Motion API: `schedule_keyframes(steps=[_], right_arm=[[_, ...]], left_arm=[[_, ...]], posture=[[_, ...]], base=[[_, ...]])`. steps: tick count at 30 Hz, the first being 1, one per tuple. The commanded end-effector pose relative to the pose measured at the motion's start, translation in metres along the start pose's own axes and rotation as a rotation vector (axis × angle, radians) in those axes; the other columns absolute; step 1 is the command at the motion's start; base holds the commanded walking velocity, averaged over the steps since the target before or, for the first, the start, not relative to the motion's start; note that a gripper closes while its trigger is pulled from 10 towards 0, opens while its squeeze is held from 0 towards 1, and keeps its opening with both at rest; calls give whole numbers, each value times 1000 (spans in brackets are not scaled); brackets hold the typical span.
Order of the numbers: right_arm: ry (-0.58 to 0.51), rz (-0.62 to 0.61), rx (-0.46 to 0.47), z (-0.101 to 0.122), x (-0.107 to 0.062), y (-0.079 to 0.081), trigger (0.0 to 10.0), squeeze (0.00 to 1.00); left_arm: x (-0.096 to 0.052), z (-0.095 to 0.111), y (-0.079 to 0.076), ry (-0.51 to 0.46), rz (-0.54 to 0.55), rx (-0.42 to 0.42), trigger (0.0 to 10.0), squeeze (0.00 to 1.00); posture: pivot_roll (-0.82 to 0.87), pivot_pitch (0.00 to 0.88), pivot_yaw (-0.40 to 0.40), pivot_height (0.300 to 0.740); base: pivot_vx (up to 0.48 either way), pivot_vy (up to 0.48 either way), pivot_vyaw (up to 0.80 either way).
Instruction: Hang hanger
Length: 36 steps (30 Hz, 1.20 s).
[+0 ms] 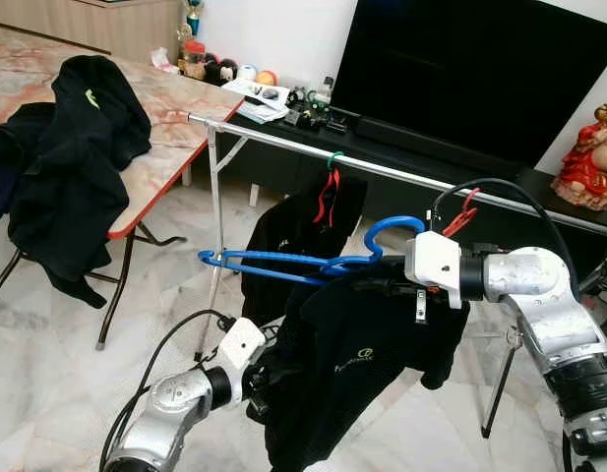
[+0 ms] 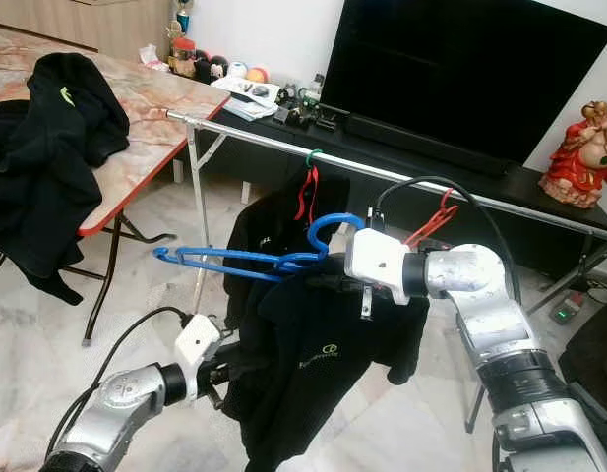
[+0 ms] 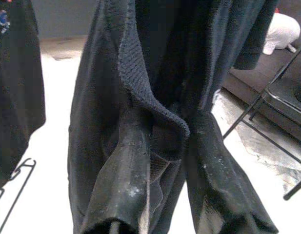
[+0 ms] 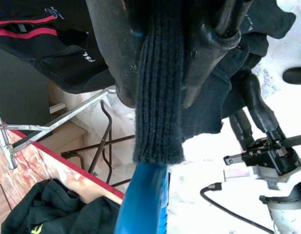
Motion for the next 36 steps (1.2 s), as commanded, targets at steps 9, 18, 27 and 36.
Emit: schedule_keyframes(steps=[9,18,27,36], right_arm=[[3,-19,4,-2,-1,-1,0,0],[20,7,4,-7,-2,4,0,0],[137,46,53,-40,-17,14,0,0],[318,160,95,-76,-45,34,0,0]], left_arm=[[2,-1,3,22,39,13,0,0],[-7,-6,28,49,199,30,0,0],[-25,-14,55,64,389,-3,0,0],[-28,-20,53,71,399,-15,0,0]], posture=[[147,0,-213,740],[146,0,-214,740],[149,0,-217,740],[148,0,-216,740]], base=[[0,0,0],[0,0,0],[0,0,0],[0,0,0]])
Point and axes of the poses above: a point about 5 cm out from each wrist's last joint towards the gripper, its own x axis pointing out of the wrist towards the gripper, its own z axis along the axis of the wrist's last joint, y = z × x, the point moved 5 cm from there along x, pointing out of the wrist towards the gripper, and after that the axes turned 5 degrees about -x, right-handed, at the moved point
